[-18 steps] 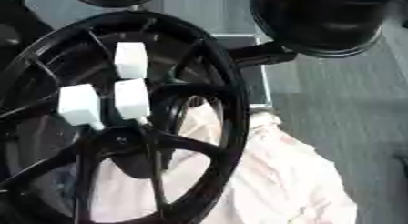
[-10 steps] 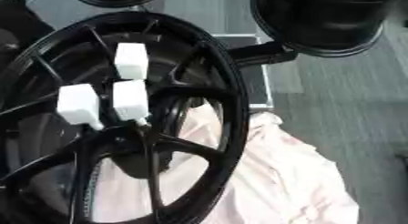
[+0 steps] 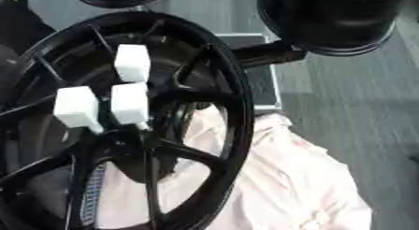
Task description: Pull the pin out of the wheel hub.
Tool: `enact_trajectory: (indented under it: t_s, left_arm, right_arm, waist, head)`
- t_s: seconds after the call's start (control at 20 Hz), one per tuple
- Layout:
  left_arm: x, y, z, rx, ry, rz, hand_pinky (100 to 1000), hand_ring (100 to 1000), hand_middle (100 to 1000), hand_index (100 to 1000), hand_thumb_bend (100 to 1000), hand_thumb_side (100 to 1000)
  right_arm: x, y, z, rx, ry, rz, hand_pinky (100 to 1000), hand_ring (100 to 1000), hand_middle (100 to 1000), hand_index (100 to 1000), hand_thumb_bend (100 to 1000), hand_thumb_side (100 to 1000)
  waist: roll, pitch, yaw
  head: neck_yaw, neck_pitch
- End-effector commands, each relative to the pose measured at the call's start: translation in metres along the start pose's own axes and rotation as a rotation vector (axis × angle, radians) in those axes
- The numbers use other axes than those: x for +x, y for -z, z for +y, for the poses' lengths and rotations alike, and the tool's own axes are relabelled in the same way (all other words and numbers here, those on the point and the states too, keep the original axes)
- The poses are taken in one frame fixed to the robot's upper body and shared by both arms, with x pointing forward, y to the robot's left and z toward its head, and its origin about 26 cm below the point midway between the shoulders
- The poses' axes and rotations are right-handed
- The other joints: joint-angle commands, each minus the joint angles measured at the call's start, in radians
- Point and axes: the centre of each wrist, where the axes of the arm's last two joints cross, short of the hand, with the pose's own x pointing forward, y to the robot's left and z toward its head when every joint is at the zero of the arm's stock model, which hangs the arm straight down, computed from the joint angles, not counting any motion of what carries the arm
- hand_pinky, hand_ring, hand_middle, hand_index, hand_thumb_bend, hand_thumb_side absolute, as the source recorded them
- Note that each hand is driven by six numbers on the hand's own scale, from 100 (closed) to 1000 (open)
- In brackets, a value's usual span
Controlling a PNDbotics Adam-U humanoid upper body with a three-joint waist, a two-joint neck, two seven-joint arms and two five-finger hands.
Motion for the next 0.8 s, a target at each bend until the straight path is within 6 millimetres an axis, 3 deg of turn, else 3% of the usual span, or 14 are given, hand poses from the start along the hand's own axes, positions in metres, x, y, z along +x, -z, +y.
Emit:
enact_trajectory:
  t_s: [0.05, 0.3, 0.8]
  left_arm:
    - [0.001, -0.003, 0.0, 0.002, 0.034, 0.029, 793, 744, 651, 813, 648, 319]
    - [0.004, 0.002, -0.006, -0.036, 0.034, 0.002, 797, 759, 688, 831, 650, 341]
    - [0.009, 0.008, -0.012, -0.088, 0.012, -0.031, 789, 738, 651, 818, 651, 423]
  right_arm:
    - [0.007, 0.005, -0.001, -0.006, 0.003, -0.033, 485, 671, 570, 750, 100, 522]
    - [0.007, 0.005, 0.0, -0.002, 0.01, -0.03, 485, 671, 571, 750, 100, 523]
    - [0.006, 0.003, 0.0, -0.001, 0.016, -0.022, 485, 670, 571, 750, 100, 524]
  waist:
    - [0.001, -0.012, -0.003]
    - [0.002, -0.008, -0.005]
    - [-0.005, -0.006, 0.002]
  head:
    - [0.0, -0.009]
    - [0.004, -0.006]
    - [0.009, 0.001]
